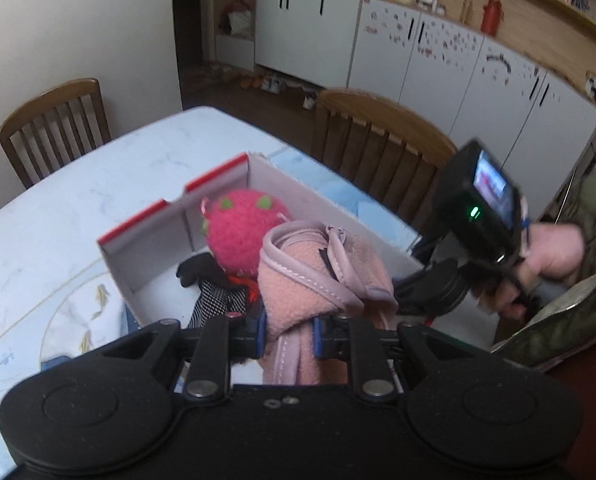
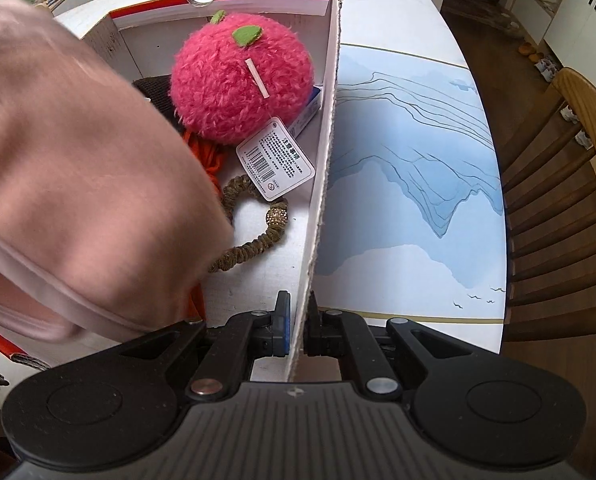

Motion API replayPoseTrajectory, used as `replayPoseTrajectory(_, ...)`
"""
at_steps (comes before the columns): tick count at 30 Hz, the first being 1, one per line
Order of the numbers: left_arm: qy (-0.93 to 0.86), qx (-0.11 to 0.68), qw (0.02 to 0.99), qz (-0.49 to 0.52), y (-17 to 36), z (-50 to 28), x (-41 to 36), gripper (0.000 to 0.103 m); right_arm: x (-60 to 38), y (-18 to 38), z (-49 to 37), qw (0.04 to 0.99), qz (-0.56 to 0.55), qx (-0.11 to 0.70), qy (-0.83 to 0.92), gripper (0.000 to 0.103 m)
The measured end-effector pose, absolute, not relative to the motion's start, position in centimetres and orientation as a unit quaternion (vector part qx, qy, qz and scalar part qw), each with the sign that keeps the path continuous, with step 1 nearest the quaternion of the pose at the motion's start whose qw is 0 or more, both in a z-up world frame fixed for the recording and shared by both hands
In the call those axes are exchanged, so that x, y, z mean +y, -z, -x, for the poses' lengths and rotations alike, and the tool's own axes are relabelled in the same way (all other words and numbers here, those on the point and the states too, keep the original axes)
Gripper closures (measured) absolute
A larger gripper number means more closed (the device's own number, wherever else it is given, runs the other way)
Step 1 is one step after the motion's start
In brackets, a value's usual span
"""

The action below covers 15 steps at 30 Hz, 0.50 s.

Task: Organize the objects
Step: 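Carry the pink towel with the left gripper into the box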

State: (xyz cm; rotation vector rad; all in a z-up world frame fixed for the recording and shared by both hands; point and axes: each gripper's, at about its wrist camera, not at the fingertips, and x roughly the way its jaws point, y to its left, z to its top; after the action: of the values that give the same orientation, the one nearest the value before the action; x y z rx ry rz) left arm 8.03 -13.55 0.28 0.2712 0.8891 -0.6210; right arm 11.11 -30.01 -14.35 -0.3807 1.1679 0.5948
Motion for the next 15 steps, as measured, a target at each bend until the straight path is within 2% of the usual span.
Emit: replayPoseTrajectory(15, 0.267, 0.487, 0.81, -0.188, 7.0, -11.4, -16.9, 0.084, -29.9, 14.3, -11.0, 0.776, 0.184, 0.537, -0.275, 0.098)
